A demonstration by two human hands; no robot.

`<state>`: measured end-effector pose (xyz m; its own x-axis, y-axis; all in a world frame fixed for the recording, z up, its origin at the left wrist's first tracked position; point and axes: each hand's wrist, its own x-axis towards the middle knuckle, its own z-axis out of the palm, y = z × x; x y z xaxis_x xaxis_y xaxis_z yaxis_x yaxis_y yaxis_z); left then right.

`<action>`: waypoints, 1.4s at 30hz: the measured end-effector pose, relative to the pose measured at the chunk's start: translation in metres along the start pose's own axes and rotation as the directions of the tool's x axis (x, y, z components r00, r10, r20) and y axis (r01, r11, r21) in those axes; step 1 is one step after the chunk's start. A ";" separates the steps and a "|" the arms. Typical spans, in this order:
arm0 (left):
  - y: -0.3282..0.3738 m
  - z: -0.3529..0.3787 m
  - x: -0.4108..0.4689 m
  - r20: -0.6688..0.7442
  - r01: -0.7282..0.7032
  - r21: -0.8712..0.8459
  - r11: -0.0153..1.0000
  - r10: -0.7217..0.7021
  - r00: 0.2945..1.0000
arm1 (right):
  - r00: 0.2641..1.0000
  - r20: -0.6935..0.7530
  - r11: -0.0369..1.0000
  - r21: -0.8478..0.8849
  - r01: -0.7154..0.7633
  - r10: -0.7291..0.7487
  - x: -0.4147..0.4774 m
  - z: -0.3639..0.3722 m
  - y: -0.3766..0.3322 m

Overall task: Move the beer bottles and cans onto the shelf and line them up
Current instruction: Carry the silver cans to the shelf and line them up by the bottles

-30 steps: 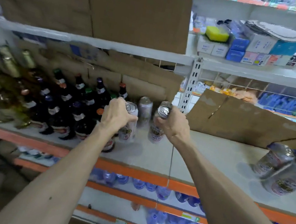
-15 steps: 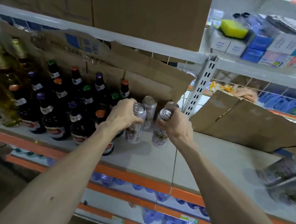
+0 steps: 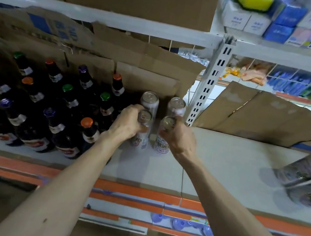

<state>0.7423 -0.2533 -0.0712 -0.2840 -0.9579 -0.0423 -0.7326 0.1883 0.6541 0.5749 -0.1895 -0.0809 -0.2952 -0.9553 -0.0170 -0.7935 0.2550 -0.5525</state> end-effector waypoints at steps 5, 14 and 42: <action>0.002 0.002 -0.001 -0.014 -0.040 0.018 0.999 0.040 0.999 | 1.000 0.018 1.000 0.030 -0.002 0.001 0.004 -0.005 0.006; -0.005 0.002 -0.009 -0.078 -0.073 0.024 0.997 0.075 0.994 | 1.000 0.009 1.000 0.011 0.026 -0.026 0.008 -0.004 0.009; 0.011 -0.008 0.002 -0.010 -0.045 0.202 0.978 0.048 0.999 | 0.992 0.115 0.997 -0.052 0.050 -0.044 0.022 -0.022 0.017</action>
<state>0.7392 -0.2553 -0.0579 -0.3128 -0.9498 -0.0038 -0.8290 0.2710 0.4892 0.5432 -0.2025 -0.0723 -0.1966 -0.9765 -0.0887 -0.8342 0.2141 -0.5082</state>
